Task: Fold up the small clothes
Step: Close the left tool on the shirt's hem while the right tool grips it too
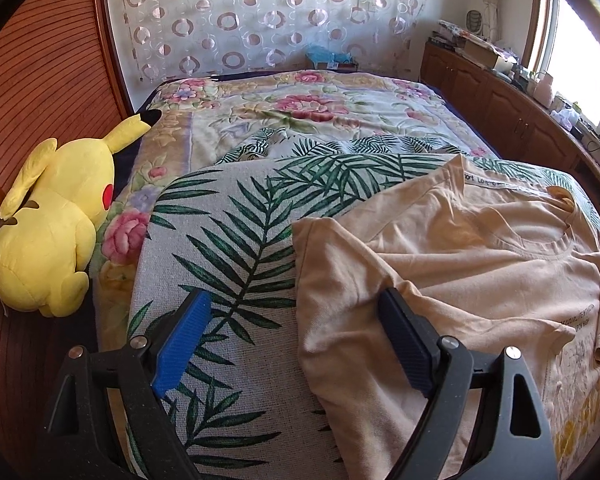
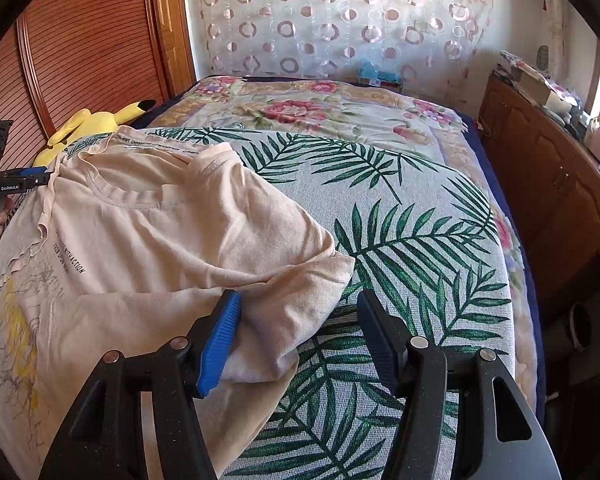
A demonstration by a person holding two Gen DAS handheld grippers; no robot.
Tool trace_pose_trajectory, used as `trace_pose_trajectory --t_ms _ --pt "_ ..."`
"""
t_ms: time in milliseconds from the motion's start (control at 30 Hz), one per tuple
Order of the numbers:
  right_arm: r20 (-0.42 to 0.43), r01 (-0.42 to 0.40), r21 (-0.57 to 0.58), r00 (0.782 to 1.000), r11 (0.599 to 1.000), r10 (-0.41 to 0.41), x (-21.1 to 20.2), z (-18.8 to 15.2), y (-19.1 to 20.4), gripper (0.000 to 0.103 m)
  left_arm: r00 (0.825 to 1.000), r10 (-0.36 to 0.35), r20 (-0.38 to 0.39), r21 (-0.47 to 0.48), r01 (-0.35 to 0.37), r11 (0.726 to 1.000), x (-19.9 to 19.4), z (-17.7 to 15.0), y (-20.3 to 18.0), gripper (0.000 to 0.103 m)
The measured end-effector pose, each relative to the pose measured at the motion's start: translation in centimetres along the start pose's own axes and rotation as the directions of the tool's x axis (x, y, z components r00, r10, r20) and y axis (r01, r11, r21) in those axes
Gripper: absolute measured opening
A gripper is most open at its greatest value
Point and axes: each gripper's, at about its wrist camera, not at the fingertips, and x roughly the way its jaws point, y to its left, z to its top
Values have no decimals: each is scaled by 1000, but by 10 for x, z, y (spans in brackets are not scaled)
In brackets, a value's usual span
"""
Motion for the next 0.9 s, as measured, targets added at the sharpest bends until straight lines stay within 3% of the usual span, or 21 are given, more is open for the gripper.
trace_pose_trajectory --t_ms 133,233,300,367,400,467,533,633,700,900 --pt "-3 13 -3 1000 1000 -13 0 1 1 63 1000 -10 1 15 10 1000 0 1 -1 86" --pt "-23 2 -8 1000 1000 -2 2 7 -1 63 999 -48 8 40 47 998 0 2 -2 74" --pt "-26 -2 -6 1000 1000 2 4 10 -2 62 998 -66 5 46 66 997 -1 5 -3 59" --pt "-33 8 -2 999 1000 -8 6 13 0 55 996 -90 -5 54 91 994 -1 9 -4 51" --pt "-37 -3 -7 999 1000 3 6 15 3 41 995 -97 -10 60 97 993 0 10 -5 50" --pt "-42 2 -33 999 999 -3 7 18 11 31 994 -105 -25 79 107 991 4 15 -5 50" --pt "-45 -7 -43 999 999 5 8 21 15 12 994 -106 -41 89 109 990 6 20 -6 50" --pt "-32 -8 -39 999 999 7 5 25 20 7 992 -112 -54 98 117 988 10 25 -6 46" --pt "-2 -15 -30 1000 999 15 -2 28 23 6 989 -136 -64 88 141 986 8 26 -7 10" --pt "136 -38 -40 990 998 43 -57 19 41 5 983 -181 37 100 177 979 -48 8 -21 6"
